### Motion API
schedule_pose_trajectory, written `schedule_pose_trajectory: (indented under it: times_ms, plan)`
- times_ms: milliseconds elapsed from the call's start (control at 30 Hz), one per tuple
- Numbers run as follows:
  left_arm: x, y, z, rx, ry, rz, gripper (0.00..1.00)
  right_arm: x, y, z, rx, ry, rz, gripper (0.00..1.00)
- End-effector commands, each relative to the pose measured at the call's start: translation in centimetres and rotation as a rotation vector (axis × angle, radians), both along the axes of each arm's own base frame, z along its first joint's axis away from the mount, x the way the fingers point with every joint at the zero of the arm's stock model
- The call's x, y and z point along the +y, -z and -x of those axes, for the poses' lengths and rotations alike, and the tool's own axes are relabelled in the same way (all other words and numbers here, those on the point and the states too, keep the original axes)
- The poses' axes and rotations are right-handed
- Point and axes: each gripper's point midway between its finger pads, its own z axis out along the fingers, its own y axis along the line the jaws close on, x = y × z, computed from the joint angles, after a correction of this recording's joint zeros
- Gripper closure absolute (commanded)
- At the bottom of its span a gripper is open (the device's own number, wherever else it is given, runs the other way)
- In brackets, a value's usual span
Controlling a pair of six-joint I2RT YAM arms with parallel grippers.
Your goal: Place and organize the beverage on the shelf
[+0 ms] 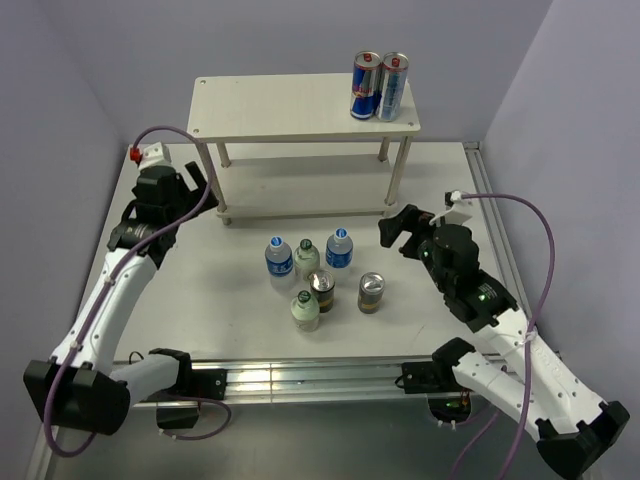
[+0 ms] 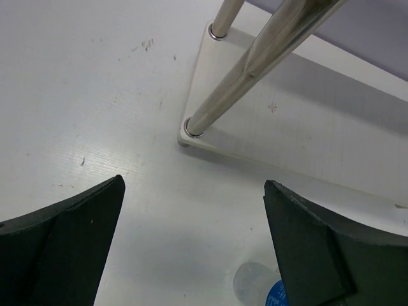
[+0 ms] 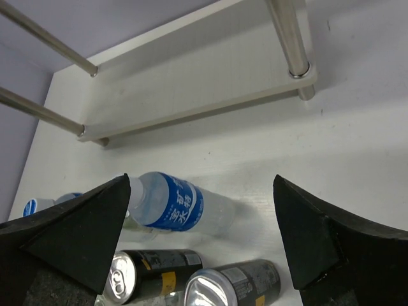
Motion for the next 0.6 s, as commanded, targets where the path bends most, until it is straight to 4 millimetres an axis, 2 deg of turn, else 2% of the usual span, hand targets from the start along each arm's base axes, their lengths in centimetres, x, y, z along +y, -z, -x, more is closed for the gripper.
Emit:
schedule_pose_trajectory:
  times_ms: [0, 67, 100, 167, 200, 233, 267, 300, 333, 367, 400, 433, 467, 533, 567]
  plan:
    - [0.7, -2.5, 0.8, -0.119, -0.012, -0.030, 0.03, -0.7, -1.5, 0.7, -0.032, 0.071, 0.009, 0.00]
    - [0.6, -3.8, 0.9, -0.195, -0.004, -0.025, 0.03, -0.5, -1.5, 1.6, -0.085, 0.025, 0.055, 0.00]
    - [0.4, -3.3, 1.1, -0.199, 0.007, -0.027, 0.03, 0.5, -2.1, 2.0, -0.132, -0.029, 0.068, 0.00]
    - [-0.1, -3.7, 1.4, -0.219, 0.040, -0.043, 0.02, -0.3, -0.3, 1.8, -0.096, 0.041, 0.139, 0.00]
    - [-0.8, -3.6, 1.4, -0.207, 0.079, -0.048, 0.02, -1.5, -0.1, 2.1, -0.062, 0.122, 0.211, 0.00]
    - [-1.4, -3.8, 1.6, -0.205, 0.108, -0.039, 0.02, -1.7, 0.4, 2.1, -0.030, 0.142, 0.276, 0.00]
    - [-2.1, -3.4, 1.6, -0.187, 0.154, -0.046, 0.02, -0.9, 1.6, 1.8, 0.021, 0.136, 0.353, 0.00]
    - [-2.7, -3.3, 1.6, -0.184, 0.191, -0.045, 0.02, -0.6, 1.8, 2.0, 0.040, 0.127, 0.407, 0.00]
    - [-3.8, -3.0, 1.9, -0.172, 0.244, -0.030, 0.02, 0.9, 0.8, 2.3, 0.015, 0.101, 0.421, 0.00]
    - [-4.4, -2.8, 2.0, -0.163, 0.273, -0.029, 0.02, 1.9, 0.9, 2.3, 0.012, 0.067, 0.471, 0.00]
    - [-4.8, -2.7, 2.2, -0.159, 0.292, -0.030, 0.02, 3.1, 0.1, 2.4, -0.021, 0.037, 0.454, 0.00]
    - [-5.5, -2.9, 2.4, -0.170, 0.321, -0.029, 0.02, 4.6, 0.1, 3.0, -0.041, -0.026, 0.440, 0.00]
    - [-6.2, -3.5, 3.0, -0.194, 0.346, -0.024, 0.02, 5.0, -0.5, 3.3, -0.075, -0.070, 0.418, 0.00]
    - [-6.8, -3.9, 3.6, -0.219, 0.355, -0.011, 0.02, 6.7, -0.4, 3.9, -0.134, -0.178, 0.347, 0.00]
    - [-7.2, -4.2, 4.3, -0.230, 0.369, -0.005, 0.02, 6.8, -2.1, 4.3, -0.194, -0.198, 0.267, 0.00]
